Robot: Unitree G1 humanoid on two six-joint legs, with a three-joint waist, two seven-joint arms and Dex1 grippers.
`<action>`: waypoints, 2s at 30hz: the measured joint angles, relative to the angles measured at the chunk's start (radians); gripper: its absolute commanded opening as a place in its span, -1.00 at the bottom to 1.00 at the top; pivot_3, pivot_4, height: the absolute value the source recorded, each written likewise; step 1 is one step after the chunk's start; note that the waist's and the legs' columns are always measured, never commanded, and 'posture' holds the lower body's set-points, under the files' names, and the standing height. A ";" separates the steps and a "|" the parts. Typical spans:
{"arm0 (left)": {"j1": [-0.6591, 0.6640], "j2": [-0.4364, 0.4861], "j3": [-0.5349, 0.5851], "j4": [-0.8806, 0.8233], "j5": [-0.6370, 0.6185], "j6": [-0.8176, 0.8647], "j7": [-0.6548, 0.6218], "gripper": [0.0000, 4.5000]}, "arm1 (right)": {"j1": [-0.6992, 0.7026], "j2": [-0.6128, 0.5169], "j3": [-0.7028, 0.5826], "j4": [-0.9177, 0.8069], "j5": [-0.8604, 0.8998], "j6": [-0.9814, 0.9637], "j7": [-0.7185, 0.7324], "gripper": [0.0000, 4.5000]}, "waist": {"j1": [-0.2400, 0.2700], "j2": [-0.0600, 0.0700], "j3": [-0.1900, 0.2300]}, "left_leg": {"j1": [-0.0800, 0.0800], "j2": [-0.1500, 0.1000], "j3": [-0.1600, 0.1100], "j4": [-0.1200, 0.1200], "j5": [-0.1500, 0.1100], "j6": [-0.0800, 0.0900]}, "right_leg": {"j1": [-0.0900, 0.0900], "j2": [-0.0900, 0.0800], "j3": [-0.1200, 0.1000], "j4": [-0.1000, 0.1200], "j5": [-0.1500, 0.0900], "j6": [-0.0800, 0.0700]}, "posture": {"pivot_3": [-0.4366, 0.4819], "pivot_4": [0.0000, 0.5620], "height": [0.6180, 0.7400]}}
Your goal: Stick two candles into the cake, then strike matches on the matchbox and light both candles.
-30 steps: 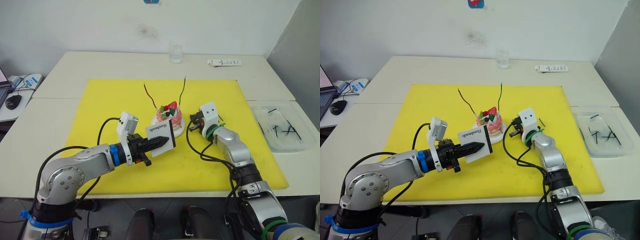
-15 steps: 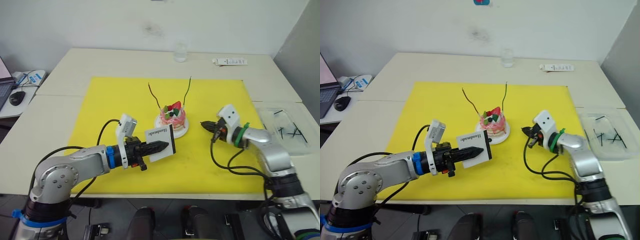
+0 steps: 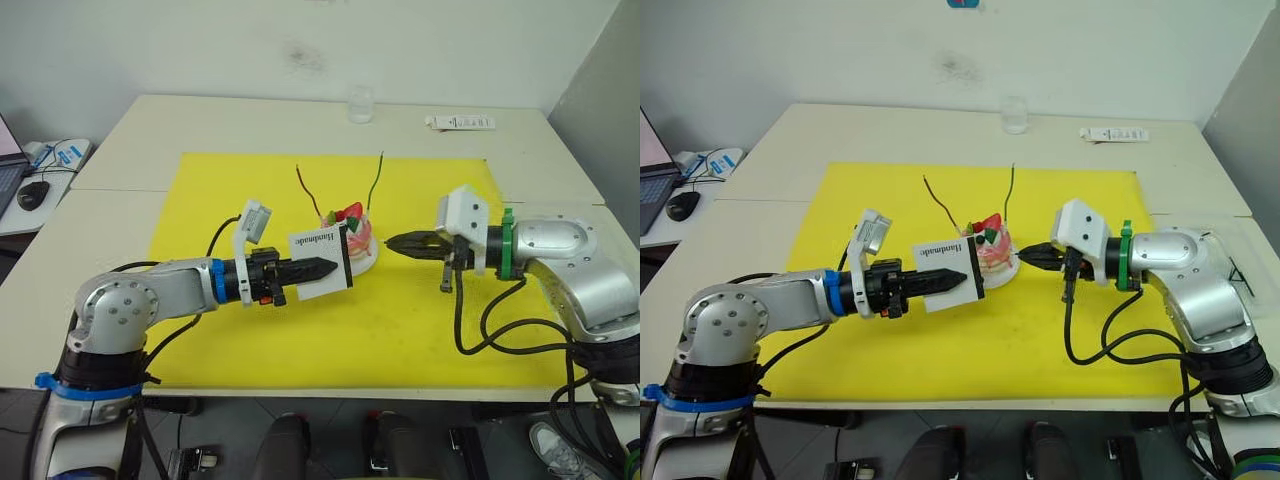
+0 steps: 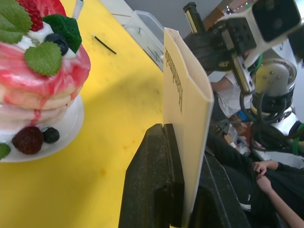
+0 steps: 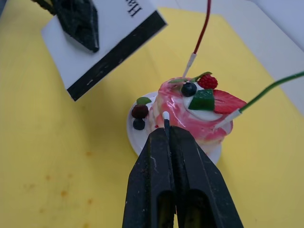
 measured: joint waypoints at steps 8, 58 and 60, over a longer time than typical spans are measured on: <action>-0.001 -0.027 0.000 0.001 0.000 0.022 0.016 -1.00 | -0.005 0.043 0.026 -0.040 -0.035 -0.049 -0.026 -0.98 | 0.000 0.000 0.000 | 0.001 0.001 -0.001 0.000 0.000 0.000 | 0.000 0.000 -0.001 0.003 0.000 0.000 | -0.05 -0.47 1.00; -0.082 -0.054 0.030 0.067 0.079 0.022 -0.040 -1.00 | 0.171 -0.239 0.237 -0.163 -0.075 -0.207 0.316 -0.98 | 0.021 0.001 0.001 | 0.002 -0.002 -0.001 0.003 0.000 0.000 | 0.003 -0.001 -0.001 0.002 -0.001 0.001 | -0.05 -0.47 1.00; -0.088 -0.046 0.036 0.090 0.106 0.016 -0.055 -1.00 | 0.170 -0.302 0.208 -0.115 -0.075 -0.247 0.372 -0.98 | 0.010 0.000 0.001 | 0.004 -0.001 0.001 0.003 0.000 0.000 | 0.004 -0.002 0.001 0.002 0.002 0.002 | -0.05 -0.47 1.00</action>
